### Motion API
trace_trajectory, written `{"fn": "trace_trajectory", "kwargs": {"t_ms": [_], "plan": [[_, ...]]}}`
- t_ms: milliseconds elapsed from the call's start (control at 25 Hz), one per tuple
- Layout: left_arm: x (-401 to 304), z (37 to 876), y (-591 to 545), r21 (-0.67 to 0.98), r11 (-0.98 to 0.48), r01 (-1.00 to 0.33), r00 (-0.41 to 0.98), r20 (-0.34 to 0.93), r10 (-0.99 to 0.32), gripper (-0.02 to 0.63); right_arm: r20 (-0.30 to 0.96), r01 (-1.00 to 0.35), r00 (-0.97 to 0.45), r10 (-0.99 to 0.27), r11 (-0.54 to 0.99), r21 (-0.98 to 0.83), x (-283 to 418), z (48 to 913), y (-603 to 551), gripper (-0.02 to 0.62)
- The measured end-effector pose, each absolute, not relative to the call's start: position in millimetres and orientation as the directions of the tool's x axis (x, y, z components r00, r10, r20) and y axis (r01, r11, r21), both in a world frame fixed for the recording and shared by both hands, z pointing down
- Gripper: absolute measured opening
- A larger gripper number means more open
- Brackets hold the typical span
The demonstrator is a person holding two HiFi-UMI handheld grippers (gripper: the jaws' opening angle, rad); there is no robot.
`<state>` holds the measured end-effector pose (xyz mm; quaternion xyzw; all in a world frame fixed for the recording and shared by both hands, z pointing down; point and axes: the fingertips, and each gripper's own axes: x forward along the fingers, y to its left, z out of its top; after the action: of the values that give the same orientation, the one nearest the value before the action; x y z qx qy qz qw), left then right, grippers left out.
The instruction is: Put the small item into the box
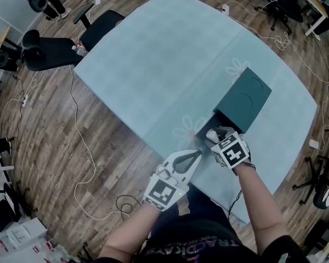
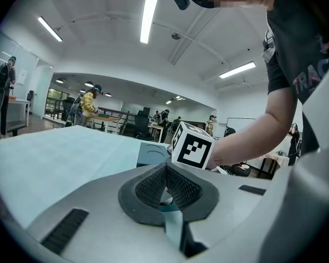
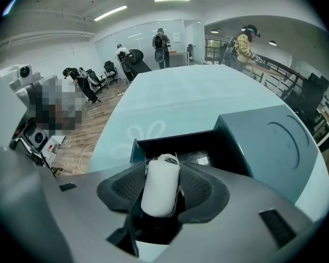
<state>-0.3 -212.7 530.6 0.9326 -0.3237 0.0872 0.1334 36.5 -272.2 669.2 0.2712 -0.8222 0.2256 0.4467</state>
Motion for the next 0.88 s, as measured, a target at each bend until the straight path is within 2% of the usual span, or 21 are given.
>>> {"fn": "trace_trajectory", "kwargs": {"t_ms": [320, 480, 600, 720, 880], "plan": [[-6, 520, -204, 0.173, -0.758, -0.629, 0.773, 0.245, -0.585, 0.034, 0.834, -0.693, -0.464, -0.300, 0.709, -0.131, 38, 661, -277, 0.225], [-14, 513, -199, 0.165, -0.758, -0.630, 0.771, 0.242, -0.588, 0.034, 0.814, -0.712, -0.472, -0.339, 0.691, -0.125, 35, 648, -278, 0.200], [-16, 504, -193, 0.155, -0.762, -0.629, 0.772, 0.236, -0.590, 0.034, 0.795, -0.728, -0.471, -0.381, 0.677, -0.107, 37, 633, -277, 0.165], [-20, 498, -184, 0.154, -0.762, -0.629, 0.772, 0.236, -0.590, 0.034, 0.768, -0.746, -0.466, -0.440, 0.662, -0.073, 40, 617, -274, 0.027], [-29, 490, -170, 0.135, -0.766, -0.629, 0.771, 0.239, -0.591, 0.034, 0.722, -0.759, -0.476, -0.503, 0.650, -0.048, 37, 594, -263, 0.020]]}}
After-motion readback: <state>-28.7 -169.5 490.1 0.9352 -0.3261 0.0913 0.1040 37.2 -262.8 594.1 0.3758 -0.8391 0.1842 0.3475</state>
